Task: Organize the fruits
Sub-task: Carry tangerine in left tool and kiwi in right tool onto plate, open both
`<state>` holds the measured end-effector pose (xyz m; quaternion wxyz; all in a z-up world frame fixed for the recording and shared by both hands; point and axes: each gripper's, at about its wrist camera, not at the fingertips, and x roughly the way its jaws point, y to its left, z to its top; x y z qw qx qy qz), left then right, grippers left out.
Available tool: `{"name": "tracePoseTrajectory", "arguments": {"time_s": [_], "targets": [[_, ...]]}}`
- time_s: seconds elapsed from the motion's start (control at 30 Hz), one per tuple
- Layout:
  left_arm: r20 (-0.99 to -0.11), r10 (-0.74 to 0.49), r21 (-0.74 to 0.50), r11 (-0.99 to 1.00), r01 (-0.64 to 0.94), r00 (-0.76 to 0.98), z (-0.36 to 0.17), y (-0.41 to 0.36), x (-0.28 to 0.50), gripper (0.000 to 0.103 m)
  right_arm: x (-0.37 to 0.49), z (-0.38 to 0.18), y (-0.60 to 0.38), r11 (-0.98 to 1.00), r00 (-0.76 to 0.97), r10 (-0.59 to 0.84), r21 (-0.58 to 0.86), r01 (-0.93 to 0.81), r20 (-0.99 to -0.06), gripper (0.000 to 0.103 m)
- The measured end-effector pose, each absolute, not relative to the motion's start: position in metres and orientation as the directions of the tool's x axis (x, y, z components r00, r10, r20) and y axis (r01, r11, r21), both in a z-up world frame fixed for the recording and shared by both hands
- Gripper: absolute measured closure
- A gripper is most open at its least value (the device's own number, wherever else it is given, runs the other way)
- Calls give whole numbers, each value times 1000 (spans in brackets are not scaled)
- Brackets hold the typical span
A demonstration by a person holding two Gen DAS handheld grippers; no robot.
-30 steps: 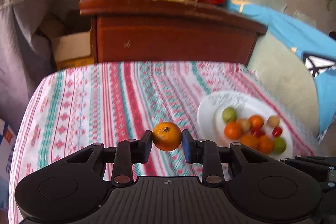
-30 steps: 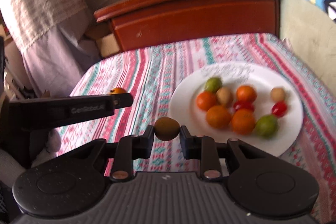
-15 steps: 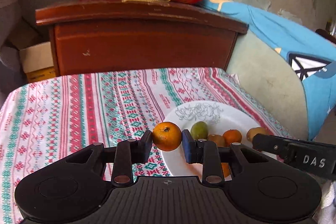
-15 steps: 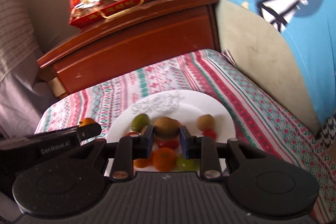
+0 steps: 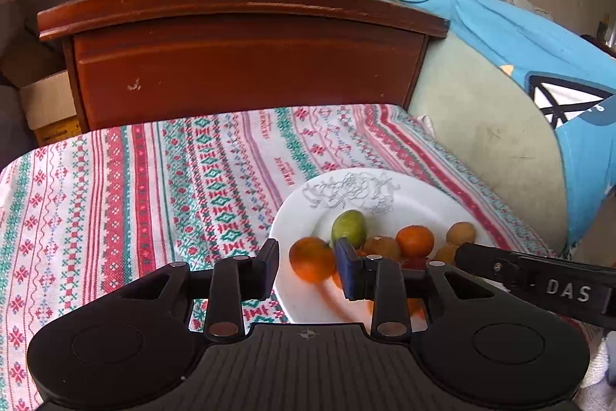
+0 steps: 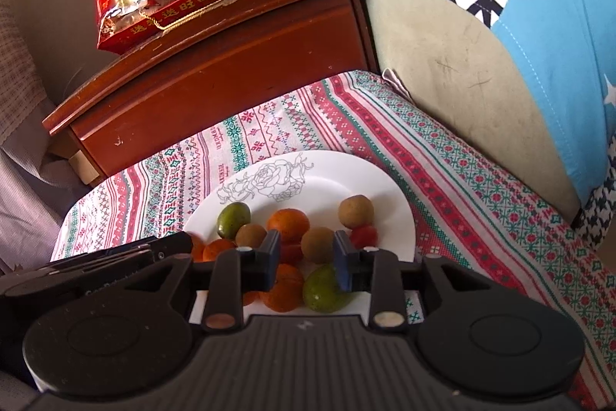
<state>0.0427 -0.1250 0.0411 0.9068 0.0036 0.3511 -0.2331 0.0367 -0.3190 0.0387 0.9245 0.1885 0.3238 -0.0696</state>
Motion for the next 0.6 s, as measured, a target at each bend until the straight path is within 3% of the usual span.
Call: {"name": "tracePoseTrajectory", "arguments": {"time_s": [0.13,0.2,0.4,0.6], "targets": [[-642,-414,-140,891,432,646,51,-128,37,57,33,45,-320,917,782,-19,300,261,-623,61],[-640,-420,-141,887,439,643,55,-128,34,57,32,49,-321,917,773,-29,291,274,-634,54],[-658,-409,-132,889,438,632,64,-127,27,48,32,59,-322,914,751,-30,285,288,-660,52],[-693,-368,-97,900,426,620,73,-123,24,39,31,71,-321,926,717,-38,246,287,-697,40]]}}
